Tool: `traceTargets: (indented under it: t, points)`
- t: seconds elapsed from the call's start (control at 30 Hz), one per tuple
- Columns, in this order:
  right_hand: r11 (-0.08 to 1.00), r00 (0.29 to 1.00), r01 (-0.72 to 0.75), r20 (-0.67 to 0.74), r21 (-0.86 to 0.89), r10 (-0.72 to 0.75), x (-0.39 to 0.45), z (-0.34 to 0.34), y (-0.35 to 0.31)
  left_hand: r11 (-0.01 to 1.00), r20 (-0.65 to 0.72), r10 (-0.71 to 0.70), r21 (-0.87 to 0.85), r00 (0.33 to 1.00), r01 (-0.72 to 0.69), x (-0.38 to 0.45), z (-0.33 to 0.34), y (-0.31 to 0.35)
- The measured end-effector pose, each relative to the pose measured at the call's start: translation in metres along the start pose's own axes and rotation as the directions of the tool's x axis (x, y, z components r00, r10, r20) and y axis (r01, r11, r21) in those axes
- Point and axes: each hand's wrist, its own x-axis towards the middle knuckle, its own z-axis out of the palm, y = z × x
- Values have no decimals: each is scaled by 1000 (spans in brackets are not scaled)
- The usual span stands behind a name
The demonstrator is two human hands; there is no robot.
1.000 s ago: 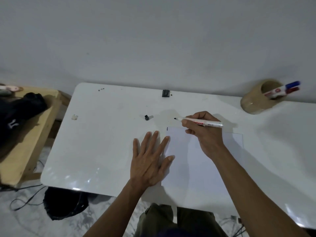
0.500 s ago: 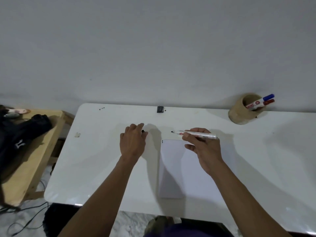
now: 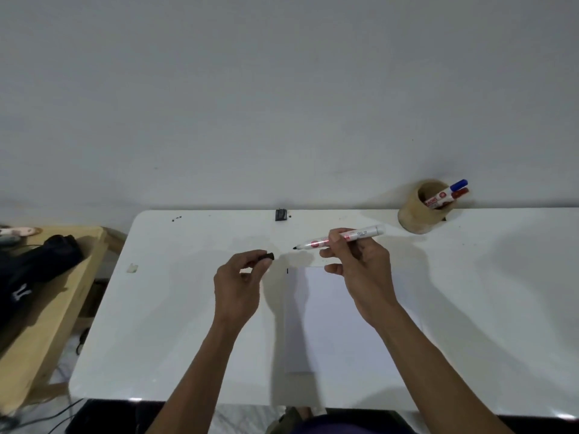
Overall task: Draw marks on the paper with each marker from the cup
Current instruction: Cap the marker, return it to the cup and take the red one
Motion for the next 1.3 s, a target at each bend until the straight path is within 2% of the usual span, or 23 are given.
traceTargets:
  t: [0.1,0.23,0.43,0.77,0.93,1.1,1.2,1.23,1.3]
  points:
    - [997,997,65,-28,-39,-66,-35,12,-1,973,0,-4,-232,1000,4,-35,-13,10]
    - [996,996,72,-42,-48,-74,-40,13,-3,950,20,25,-313,999,-18,-46,-6,21]
    - [997,998,43,-49,-63,-46,-45,13,0,951,59,61,-308,996,-40,-52,-4,23]
    - [998,995,19,-94,-57,-24,-60,8,0,940,168,40,-340,985,20,-60,4,32]
    - [1000,992,12,-123,-3,-12,-64,0,-1,939,208,48,-343,977,27,-62,15,42]
    - [987,989,-84,-106,135,99,-58,-24,-11,955,268,74,-297,961,9,-55,28,47]
    - [974,984,-37,-162,222,75,-48,-51,-22,959,289,77,-284,954,9,-47,39,54]
    - [983,982,-3,-187,185,38,-44,-62,-27,961,300,82,-277,950,5,-44,44,57]
    - [997,981,64,-181,-45,-71,-34,-86,-36,963,329,93,-271,940,0,-38,55,66]
